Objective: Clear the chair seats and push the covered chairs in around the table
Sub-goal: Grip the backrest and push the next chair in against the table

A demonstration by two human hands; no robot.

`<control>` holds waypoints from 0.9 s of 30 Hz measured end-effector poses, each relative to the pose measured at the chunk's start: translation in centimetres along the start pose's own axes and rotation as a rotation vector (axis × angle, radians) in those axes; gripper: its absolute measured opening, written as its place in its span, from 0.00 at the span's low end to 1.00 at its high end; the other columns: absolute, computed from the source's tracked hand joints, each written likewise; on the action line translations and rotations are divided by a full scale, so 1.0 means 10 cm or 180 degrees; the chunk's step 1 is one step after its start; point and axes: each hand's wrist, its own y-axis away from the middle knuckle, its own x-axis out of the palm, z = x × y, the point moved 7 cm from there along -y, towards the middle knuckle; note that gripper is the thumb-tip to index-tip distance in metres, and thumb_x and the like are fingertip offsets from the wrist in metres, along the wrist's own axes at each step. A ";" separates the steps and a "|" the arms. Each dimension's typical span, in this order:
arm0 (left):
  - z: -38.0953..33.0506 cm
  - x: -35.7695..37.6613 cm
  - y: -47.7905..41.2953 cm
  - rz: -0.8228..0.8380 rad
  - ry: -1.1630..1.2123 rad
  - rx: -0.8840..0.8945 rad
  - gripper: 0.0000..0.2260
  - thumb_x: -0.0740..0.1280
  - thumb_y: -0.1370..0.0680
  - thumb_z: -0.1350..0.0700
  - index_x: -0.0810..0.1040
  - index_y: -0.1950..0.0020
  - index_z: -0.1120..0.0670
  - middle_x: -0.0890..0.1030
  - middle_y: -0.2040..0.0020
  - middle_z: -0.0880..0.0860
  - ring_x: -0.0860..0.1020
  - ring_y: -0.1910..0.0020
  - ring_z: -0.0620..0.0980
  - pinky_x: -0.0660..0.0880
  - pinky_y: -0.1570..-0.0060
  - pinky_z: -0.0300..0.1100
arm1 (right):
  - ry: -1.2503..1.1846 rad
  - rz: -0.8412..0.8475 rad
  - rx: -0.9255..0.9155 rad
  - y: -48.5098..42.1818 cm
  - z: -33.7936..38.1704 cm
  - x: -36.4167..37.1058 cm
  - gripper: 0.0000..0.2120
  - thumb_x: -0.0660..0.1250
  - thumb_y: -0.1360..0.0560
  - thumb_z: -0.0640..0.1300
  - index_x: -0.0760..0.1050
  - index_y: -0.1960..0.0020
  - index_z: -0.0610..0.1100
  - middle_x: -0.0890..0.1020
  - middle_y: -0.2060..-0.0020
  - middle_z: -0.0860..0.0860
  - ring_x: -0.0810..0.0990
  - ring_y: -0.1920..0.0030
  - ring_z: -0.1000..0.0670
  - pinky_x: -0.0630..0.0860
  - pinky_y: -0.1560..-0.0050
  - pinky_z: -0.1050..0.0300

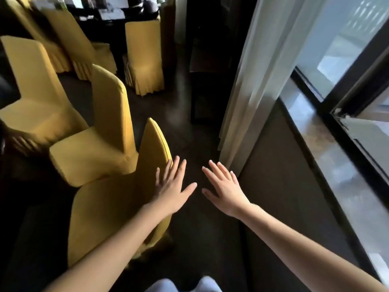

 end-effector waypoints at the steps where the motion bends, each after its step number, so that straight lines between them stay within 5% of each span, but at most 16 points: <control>1: -0.05 -0.01 -0.09 0.0004 0.0059 -0.0058 0.33 0.49 0.21 0.37 0.38 0.23 0.47 0.36 0.23 0.49 0.35 0.24 0.50 0.33 0.30 0.53 | 0.0046 0.0045 -0.0029 -0.12 -0.09 -0.04 0.31 0.58 0.21 0.57 0.48 0.23 0.54 0.45 0.22 0.53 0.39 0.23 0.49 0.46 0.25 0.40; 14: 0.79 -0.09 -1.36 0.0066 0.0249 -0.1163 0.36 0.50 0.22 0.35 0.35 0.24 0.49 0.35 0.23 0.51 0.36 0.24 0.51 0.35 0.28 0.54 | 0.0212 0.0583 -0.1046 -2.18 0.02 -0.02 0.35 0.62 0.22 0.53 0.46 0.23 0.56 0.43 0.22 0.54 0.37 0.23 0.49 0.41 0.26 0.41; 22: 0.91 0.08 -2.19 -0.0202 0.0472 -0.1369 0.39 0.63 0.23 0.44 0.41 0.22 0.50 0.34 0.23 0.53 0.44 0.23 0.56 0.54 0.25 0.52 | 0.0674 0.0758 -0.1576 -3.32 -0.06 -0.21 0.37 0.64 0.23 0.51 0.45 0.22 0.55 0.43 0.22 0.54 0.39 0.23 0.49 0.45 0.25 0.40; 27: 1.01 0.22 -2.11 -0.0762 0.0830 -0.1568 0.43 0.70 0.26 0.52 0.44 0.22 0.52 0.50 0.22 0.57 0.61 0.26 0.56 0.67 0.31 0.47 | 0.0811 0.1348 -0.2169 -3.61 0.04 0.11 0.40 0.65 0.24 0.51 0.43 0.23 0.55 0.40 0.23 0.55 0.37 0.24 0.49 0.42 0.26 0.41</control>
